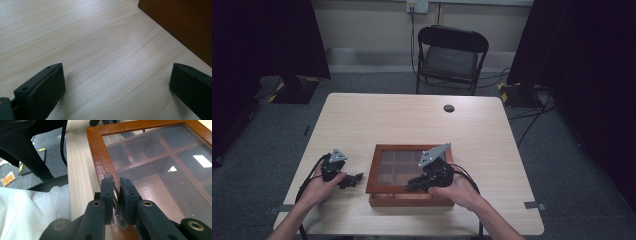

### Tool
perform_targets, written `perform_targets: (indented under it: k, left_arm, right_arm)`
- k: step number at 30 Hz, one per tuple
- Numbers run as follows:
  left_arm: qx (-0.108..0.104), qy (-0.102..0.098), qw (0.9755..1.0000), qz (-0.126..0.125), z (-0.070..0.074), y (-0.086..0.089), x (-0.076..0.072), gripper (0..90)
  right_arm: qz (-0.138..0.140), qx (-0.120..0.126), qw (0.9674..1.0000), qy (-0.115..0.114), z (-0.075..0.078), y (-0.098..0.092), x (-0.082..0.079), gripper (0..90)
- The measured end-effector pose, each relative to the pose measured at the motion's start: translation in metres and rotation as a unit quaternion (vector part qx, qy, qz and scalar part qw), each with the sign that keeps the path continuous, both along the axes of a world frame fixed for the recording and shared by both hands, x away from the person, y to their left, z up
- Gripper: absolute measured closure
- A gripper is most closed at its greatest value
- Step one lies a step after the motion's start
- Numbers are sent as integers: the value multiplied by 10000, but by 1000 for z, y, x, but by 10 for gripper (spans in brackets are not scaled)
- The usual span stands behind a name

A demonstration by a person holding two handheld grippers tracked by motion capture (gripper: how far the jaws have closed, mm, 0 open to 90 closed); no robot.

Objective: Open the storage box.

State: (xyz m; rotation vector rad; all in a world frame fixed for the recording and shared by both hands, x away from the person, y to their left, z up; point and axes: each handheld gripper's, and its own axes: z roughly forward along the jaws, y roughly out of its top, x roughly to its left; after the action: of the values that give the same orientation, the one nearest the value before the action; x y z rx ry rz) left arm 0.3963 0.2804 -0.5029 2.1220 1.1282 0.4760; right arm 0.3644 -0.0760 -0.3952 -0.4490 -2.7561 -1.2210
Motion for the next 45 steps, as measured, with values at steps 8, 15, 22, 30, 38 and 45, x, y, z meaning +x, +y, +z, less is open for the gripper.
perform_targets:
  k: [8,15,22,30,38,45]
  left_arm:
    - [2,-2,10000,-1,0,0,0,0]
    - [-9,-5,10000,6,0,0,0,0]
    - [2,-1,10000,0,0,0,0,0]
    - [-5,1,10000,3,0,0,0,0]
    - [-3,2,10000,1,0,0,0,0]
    - [3,-1,10000,-10,0,0,0,0]
  right_arm:
    - [-18,89,10000,10,7,-1,3,822]
    - [-27,139,9999,-9,10,-1,4,822]
    - [-56,230,9997,-69,16,-2,6,822]
    - [-87,277,9995,-83,21,-3,7,823]
    - [-83,299,9994,-124,25,-3,9,822]
    - [-84,335,9993,-151,26,-4,9,822]
